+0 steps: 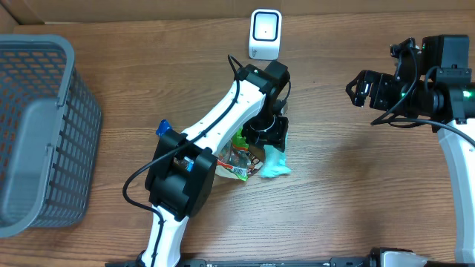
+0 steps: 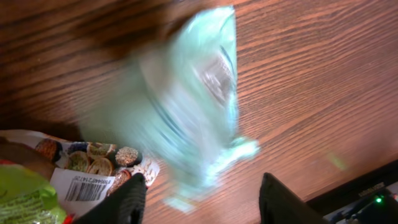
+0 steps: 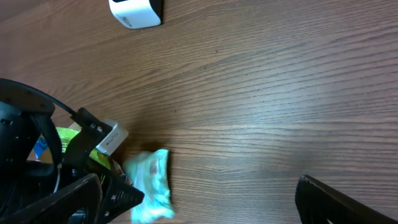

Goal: Scan the item barcode

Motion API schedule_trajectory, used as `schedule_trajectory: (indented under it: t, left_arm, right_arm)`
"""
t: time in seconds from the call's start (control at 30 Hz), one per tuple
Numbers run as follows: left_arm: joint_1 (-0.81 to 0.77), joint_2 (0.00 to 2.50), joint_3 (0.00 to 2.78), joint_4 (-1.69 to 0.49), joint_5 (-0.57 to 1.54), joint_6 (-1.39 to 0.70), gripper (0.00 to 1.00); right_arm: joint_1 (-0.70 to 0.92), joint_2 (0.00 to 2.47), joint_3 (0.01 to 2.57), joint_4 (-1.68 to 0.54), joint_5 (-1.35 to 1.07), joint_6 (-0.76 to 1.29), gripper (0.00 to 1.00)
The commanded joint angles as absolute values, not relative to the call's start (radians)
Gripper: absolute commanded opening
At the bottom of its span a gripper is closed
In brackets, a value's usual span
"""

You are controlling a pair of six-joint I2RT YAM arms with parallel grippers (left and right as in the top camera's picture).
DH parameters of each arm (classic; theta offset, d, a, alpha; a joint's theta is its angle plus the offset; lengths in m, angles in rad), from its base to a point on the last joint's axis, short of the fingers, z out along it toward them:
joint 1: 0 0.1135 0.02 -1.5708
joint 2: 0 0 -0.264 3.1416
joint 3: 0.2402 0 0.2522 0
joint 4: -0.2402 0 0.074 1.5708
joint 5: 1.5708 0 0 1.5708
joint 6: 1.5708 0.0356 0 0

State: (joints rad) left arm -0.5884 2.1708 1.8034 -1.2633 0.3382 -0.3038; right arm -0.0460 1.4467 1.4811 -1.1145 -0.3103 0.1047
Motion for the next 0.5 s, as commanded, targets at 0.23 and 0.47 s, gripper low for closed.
schedule_trajectory:
  t: [0.23, 0.47]
  left_arm:
    - [-0.459, 2.176, 1.962, -1.336, 0.368, -0.291, 0.52]
    - [-0.300, 2.176, 2.232, -1.496, 0.393, -0.220, 0.40]
  right_arm:
    - [-0.046, 1.489, 1.492, -1.126, -0.428, 0.143, 0.99]
    - [0.002, 1.600, 1.491, -1.182, -0.511, 0.143, 0.90]
